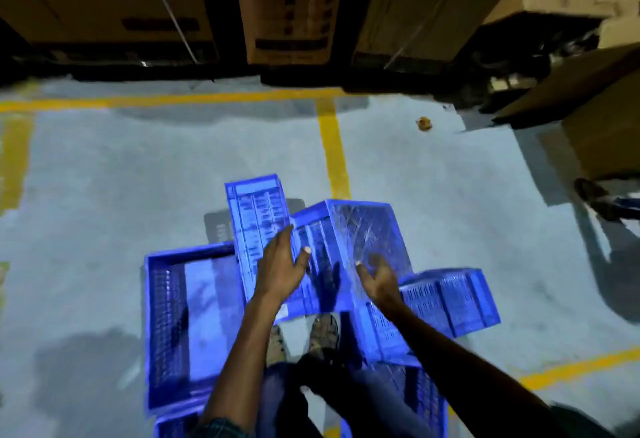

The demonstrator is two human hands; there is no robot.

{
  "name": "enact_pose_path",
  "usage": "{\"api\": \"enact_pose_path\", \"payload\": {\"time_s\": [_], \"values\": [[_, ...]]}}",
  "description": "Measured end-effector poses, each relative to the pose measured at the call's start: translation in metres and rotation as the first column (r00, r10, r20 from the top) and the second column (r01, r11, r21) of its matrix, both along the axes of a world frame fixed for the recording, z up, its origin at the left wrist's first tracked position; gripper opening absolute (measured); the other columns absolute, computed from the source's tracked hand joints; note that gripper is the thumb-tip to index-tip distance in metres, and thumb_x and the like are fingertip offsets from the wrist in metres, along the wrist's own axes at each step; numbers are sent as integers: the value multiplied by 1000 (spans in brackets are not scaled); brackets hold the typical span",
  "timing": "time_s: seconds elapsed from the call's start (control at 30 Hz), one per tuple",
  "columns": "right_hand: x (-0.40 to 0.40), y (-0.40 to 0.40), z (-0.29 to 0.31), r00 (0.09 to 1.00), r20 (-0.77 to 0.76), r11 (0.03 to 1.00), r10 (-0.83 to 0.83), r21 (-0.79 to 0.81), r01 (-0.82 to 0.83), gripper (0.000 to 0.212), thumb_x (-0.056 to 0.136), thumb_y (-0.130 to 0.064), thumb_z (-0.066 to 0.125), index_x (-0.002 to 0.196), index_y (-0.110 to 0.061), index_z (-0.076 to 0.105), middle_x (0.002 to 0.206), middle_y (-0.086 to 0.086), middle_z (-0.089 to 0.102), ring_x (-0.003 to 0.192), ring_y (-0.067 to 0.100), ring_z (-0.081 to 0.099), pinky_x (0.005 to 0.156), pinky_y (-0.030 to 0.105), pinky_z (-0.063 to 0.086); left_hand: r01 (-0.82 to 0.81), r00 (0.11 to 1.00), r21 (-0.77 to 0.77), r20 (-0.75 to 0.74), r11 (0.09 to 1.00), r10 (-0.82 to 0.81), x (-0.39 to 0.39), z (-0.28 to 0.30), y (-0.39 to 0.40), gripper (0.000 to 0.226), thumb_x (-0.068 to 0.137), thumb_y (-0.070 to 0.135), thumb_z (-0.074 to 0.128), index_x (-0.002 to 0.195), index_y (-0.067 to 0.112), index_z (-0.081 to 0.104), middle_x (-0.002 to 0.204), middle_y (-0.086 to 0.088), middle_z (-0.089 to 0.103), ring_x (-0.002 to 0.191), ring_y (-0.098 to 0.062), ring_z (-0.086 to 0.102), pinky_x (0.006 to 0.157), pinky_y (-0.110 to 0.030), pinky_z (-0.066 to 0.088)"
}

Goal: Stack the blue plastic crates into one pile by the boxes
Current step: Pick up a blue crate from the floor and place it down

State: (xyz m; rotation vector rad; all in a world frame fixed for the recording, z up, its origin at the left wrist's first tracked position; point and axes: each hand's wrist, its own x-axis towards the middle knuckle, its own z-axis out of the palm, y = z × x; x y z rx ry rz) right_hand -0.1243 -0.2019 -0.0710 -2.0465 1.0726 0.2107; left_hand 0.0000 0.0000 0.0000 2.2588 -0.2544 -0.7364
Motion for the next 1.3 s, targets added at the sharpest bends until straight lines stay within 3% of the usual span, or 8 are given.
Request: {"api": "enact_pose_path", "payload": {"time_s": [0.1,0.37,0.5,0.73,0.9,1.1,1.2,1.3], "values": [[7,1,-54,984,-158,996,85,-14,-89,50,89,-41,67,117,0,61,108,24,68,104,40,65,88,42,49,21,995,62,-100,998,-15,-4,-69,-5,65,97,38,55,152,13,30,155,-12,39,142,-32,37,110,-49,37],[28,9,-139,911,-400,951,100,-232,-206,89,77,-70,58,131,-2,42,132,21,47,119,44,50,90,48,48,85,959,148,-281,985,-41,-43,-184,9,61,99,38,52,151,16,30,150,-16,45,133,-36,47,102,-49,44],[31,14,-146,896,-438,927,79,-299,-228,84,83,-67,60,131,-2,37,135,22,41,120,44,48,83,53,50,98,948,81,-311,992,-68,-52,-195,12,57,100,35,51,151,17,33,147,-15,48,132,-36,49,101,-49,45],[25,-7,-139,958,-276,953,76,-264,-151,69,88,-63,51,109,3,55,114,26,57,107,43,57,87,47,48,76,944,45,-323,996,-58,-48,-173,10,54,100,37,51,149,19,38,145,-12,52,132,-33,50,101,-50,46],[25,-52,-93,996,25,990,-84,-112,87,63,80,-65,55,63,-4,55,58,10,50,58,24,52,59,39,41,45,950,28,-311,999,-34,-42,-137,10,52,98,35,54,145,15,44,140,-15,56,129,-32,53,100,-44,48],[21,-81,12,986,152,993,-69,101,54,50,90,-53,59,58,-21,37,52,-9,31,53,11,32,56,33,26,-164,943,-117,-309,979,121,-30,-59,-9,48,101,39,46,140,9,50,133,-15,60,123,-30,57,96,-33,46],[7,-55,69,974,218,986,-54,165,17,31,96,-38,62,68,-24,64,52,-16,50,56,3,45,56,26,37,-362,891,-264,-378,894,249,-22,-4,-8,46,101,50,39,124,15,57,107,-10,59,100,-24,57,83,-31,44],[-9,-12,126,958,286,990,-17,137,-23,14,95,-33,65,93,-22,73,60,-22,61,55,-6,53,57,14,39,-564,787,-342,-497,751,365,-15,43,11,54,92,66,43,116,20,60,108,0,57,102,-13,51,91,-34,41]]}}
